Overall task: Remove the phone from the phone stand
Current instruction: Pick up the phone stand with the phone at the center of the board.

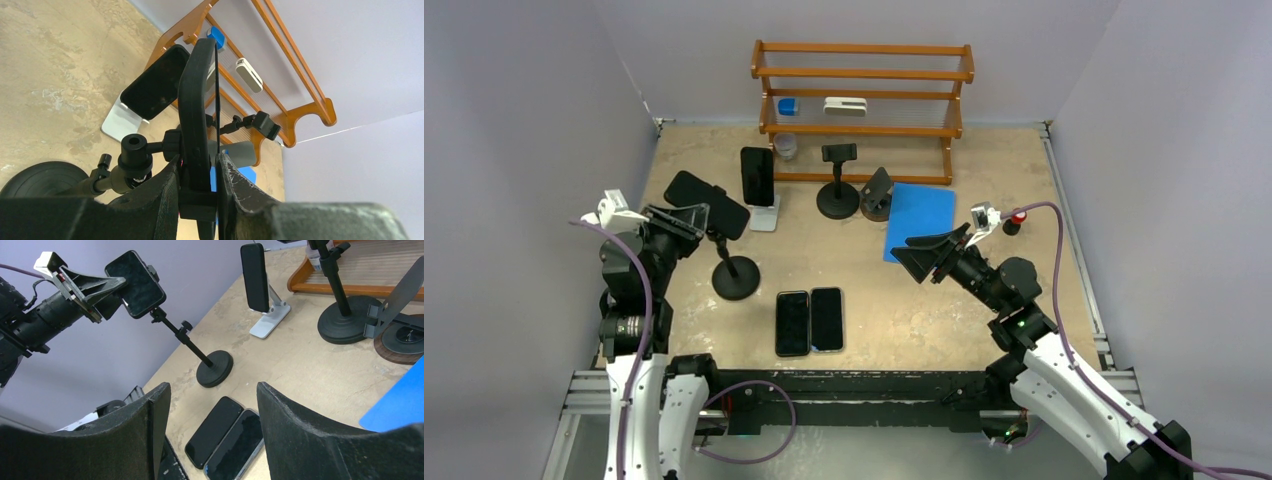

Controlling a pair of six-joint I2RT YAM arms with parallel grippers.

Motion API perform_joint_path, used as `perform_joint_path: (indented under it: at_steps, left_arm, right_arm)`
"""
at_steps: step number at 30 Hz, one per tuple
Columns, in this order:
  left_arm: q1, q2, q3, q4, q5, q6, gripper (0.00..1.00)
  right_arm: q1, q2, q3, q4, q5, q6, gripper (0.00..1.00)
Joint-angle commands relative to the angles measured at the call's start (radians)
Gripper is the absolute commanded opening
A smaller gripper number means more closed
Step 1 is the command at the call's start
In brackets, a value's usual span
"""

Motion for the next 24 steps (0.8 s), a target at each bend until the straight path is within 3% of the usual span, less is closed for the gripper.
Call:
perform_joint_path:
  at_steps: [1, 24]
  left_arm:
    - [-0.005, 0.010, 0.100, 0.121, 0.043, -0.031, 0.00]
    - [-0.004, 0.091, 0.226, 0.191, 0.112, -0.077, 0.00]
  right_arm:
    - [0.001, 0.002, 0.011, 0.037, 0.005, -0.014, 0.66]
    - [0.001, 0.001, 0.033, 0.045, 0.006, 0.006, 0.65]
